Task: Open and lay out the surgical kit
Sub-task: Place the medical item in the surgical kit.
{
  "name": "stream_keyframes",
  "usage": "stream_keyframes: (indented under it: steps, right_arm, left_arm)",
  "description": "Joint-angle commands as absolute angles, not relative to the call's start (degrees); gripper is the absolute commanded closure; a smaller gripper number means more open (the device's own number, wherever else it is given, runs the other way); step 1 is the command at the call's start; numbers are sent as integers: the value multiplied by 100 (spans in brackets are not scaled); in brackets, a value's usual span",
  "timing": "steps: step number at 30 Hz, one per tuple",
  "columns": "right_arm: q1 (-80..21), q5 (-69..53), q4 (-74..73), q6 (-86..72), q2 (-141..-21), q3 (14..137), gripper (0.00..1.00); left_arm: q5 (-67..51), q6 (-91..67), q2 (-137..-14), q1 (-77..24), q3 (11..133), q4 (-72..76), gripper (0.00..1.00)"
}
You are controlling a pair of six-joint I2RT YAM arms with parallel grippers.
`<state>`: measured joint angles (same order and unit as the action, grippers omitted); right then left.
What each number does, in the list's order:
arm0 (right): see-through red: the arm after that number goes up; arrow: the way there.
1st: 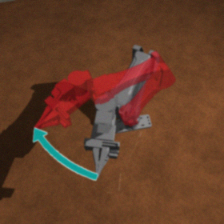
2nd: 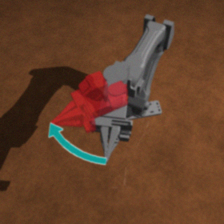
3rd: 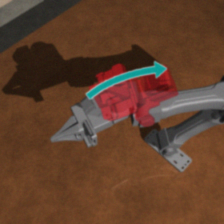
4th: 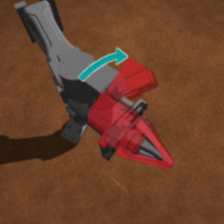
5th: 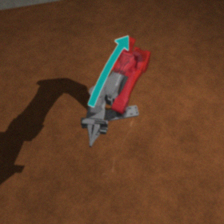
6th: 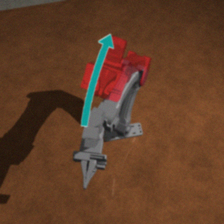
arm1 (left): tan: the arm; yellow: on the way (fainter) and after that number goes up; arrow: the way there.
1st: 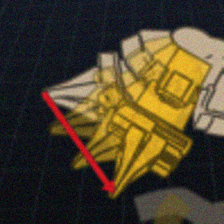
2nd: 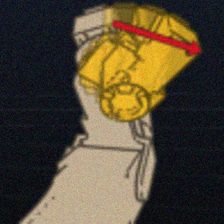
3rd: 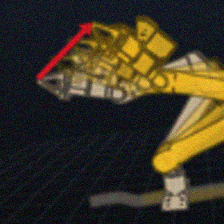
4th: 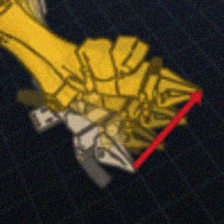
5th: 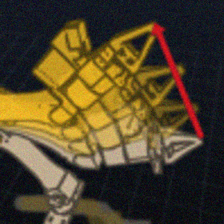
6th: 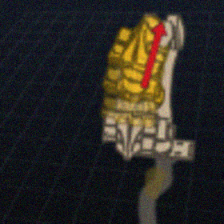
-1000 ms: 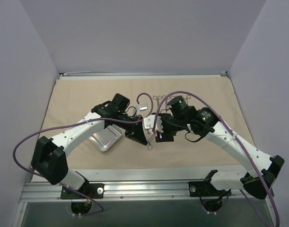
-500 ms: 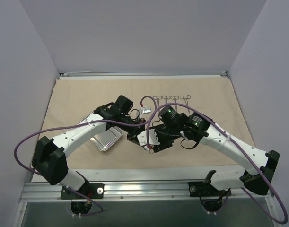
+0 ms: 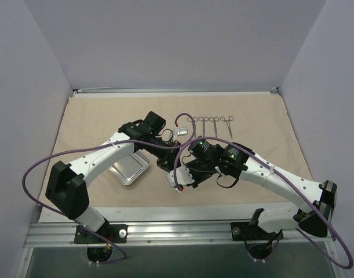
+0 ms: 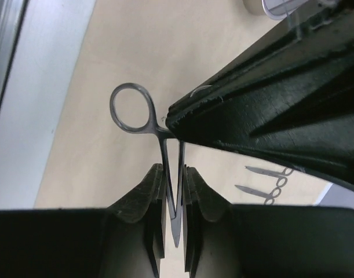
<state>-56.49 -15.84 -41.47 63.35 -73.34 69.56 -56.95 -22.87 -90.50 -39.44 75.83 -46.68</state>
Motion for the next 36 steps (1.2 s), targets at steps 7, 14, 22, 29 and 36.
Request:
stream_keyframes:
  steps: [7, 14, 22, 29, 36]
  right_arm:
    - [-5187, -1388, -3718, 6214, -7216, 6583, 100]
    - [-4239, -1714, -3323, 5802, -7163, 6162, 100]
    - [-2084, -1724, -1345, 3257, -8205, 5967, 100]
    - [-818, -687, -1371, 1409, -9956, 7302, 100]
    - [-80, -246, -1801, 1134, -11521, 8981, 100]
  left_arm:
    - [-5749, -2461, -8903, -3385, 7638, -4289, 46]
    - [-4549, -2864, -8517, -1953, 7479, -4148, 43]
    - [-3779, -2655, -8683, -1266, 7831, -4570, 45]
    - [-3779, -2391, -8640, -1239, 7586, -4615, 45]
    - [-3850, -2364, -8666, -1134, 7585, -4535, 46]
